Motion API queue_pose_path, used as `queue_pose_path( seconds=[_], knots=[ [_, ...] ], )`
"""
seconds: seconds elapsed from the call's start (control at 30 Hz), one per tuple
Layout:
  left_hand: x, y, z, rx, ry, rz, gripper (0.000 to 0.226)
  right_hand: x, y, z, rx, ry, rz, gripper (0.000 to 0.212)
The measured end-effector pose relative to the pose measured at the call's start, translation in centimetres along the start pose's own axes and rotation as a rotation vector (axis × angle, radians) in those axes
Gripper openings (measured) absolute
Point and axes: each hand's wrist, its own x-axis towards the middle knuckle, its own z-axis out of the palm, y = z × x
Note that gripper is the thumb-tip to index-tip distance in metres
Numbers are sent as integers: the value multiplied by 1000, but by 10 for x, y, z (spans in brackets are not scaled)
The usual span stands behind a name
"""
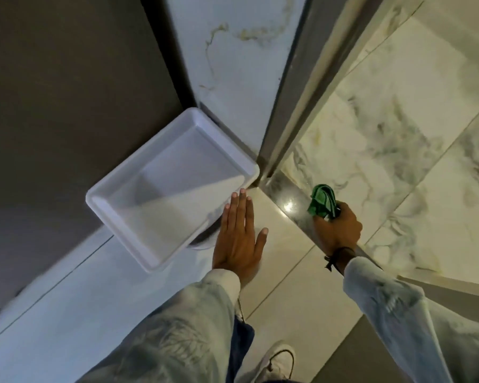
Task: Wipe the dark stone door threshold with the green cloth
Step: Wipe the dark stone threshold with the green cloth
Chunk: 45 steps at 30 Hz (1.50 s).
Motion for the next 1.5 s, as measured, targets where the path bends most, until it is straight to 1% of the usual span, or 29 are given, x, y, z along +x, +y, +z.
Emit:
queue_pose_path(
  seconds=[0.1, 0.2, 0.3, 0.4, 0.47, 0.53, 0.57, 0.6, 0.73, 0.8, 0.87, 0.93, 1.0, 1.1, 1.13, 1.23, 1.3, 1.33, 1.37, 1.43, 1.47, 1.5],
  knots=[
    [24, 9, 53, 15, -28, 85, 78, 36, 36, 25, 16, -20, -13, 44],
    [55, 6, 125, 88, -47, 115, 78, 75, 70, 67, 7, -69, -84, 50],
    [85, -7, 202, 116, -45, 92, 77, 116, 104, 119, 7, -90, -204, 51],
    [120, -27, 273, 95, -28, 55, 77, 161, 133, 174, -68, -115, -334, 52],
    [142, -41, 310, 85, -4, 31, 78, 187, 149, 209, -132, -178, -426, 61],
    [161, -53, 334, 69, 29, 27, 78, 203, 163, 241, -351, -280, -523, 80],
    [169, -58, 342, 62, 43, 22, 78, 207, 171, 254, -473, -311, -551, 88],
    [176, -62, 349, 58, 57, 8, 78, 211, 178, 267, -527, -306, -567, 91],
    [193, -77, 372, 79, 53, -59, 77, 220, 188, 300, -422, -147, -603, 80],
    [194, -81, 384, 93, 40, -54, 79, 222, 184, 314, -415, -118, -589, 85],
    [193, -82, 391, 80, 74, -47, 80, 226, 181, 329, -419, -77, -567, 90],
    [193, -83, 391, 73, 112, -22, 77, 233, 175, 339, -435, -30, -585, 88],
    [193, -83, 391, 86, 132, 22, 74, 245, 160, 345, -465, -28, -604, 84],
    [194, -84, 392, 73, 137, 34, 74, 252, 141, 353, -507, -61, -595, 78],
    [193, -84, 392, 74, 138, 33, 74, 249, 143, 353, -499, -81, -623, 76],
    [192, -88, 394, 95, 148, 56, 73, 241, 173, 337, -532, -179, -876, 70],
    [193, -89, 395, 85, 147, 55, 73, 253, 189, 321, -570, -217, -976, 71],
    [193, -89, 396, 83, 150, 48, 74, 263, 188, 318, -587, -199, -955, 72],
    [194, -90, 397, 85, 150, 41, 74, 271, 183, 318, -595, -159, -885, 73],
    [195, -90, 398, 100, 146, 33, 74, 280, 160, 331, -558, -90, -675, 74],
    [195, -90, 398, 112, 142, 34, 74, 278, 148, 338, -520, -73, -594, 75],
    [194, -90, 397, 121, 137, 37, 74, 271, 142, 344, -496, -57, -554, 75]
  ],
)
